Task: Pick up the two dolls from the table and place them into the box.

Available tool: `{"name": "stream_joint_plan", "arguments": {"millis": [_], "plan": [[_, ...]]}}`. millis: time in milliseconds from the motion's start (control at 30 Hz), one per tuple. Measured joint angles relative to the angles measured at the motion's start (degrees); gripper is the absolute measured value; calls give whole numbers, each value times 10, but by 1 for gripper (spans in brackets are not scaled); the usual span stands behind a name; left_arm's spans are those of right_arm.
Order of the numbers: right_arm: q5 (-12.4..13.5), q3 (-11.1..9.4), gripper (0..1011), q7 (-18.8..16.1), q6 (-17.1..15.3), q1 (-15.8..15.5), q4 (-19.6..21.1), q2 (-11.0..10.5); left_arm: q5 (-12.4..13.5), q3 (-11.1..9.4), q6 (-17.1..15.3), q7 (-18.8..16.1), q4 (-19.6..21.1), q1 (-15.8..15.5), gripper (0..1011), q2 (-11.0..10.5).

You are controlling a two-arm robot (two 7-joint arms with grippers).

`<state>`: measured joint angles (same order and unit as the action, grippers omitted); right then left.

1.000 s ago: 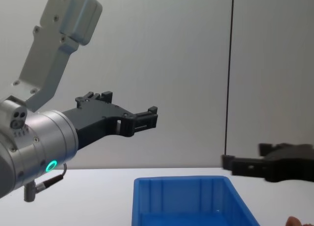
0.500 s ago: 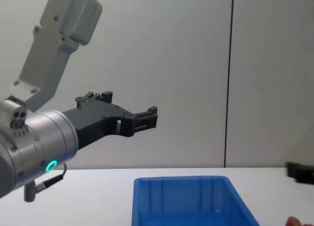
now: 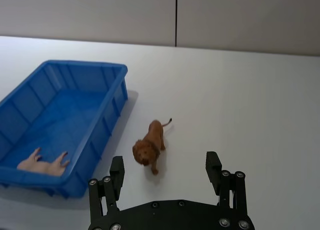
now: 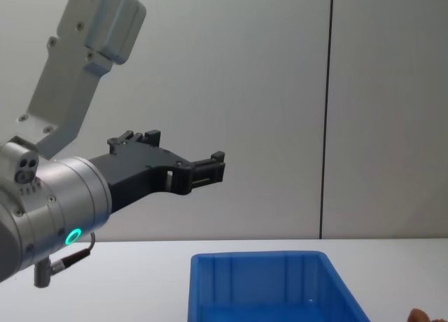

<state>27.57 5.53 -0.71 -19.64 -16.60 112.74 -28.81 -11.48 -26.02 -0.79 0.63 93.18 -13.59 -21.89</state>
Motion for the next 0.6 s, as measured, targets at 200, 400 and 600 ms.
{"name": "stream_joint_plan", "arguments": {"millis": [200,400,600], "plan": [[6,-4,1001,-1,-11,-17,6,-11,0,0,0,0,0,0,1001,0],[3,-3,1001,-8,-20,-19,4,-13,0,0,0,0,0,0,1001,0],[-9,4,1001,-16,-29,-8,-6,-7,0,0,0,0,0,0,1001,0]]}}
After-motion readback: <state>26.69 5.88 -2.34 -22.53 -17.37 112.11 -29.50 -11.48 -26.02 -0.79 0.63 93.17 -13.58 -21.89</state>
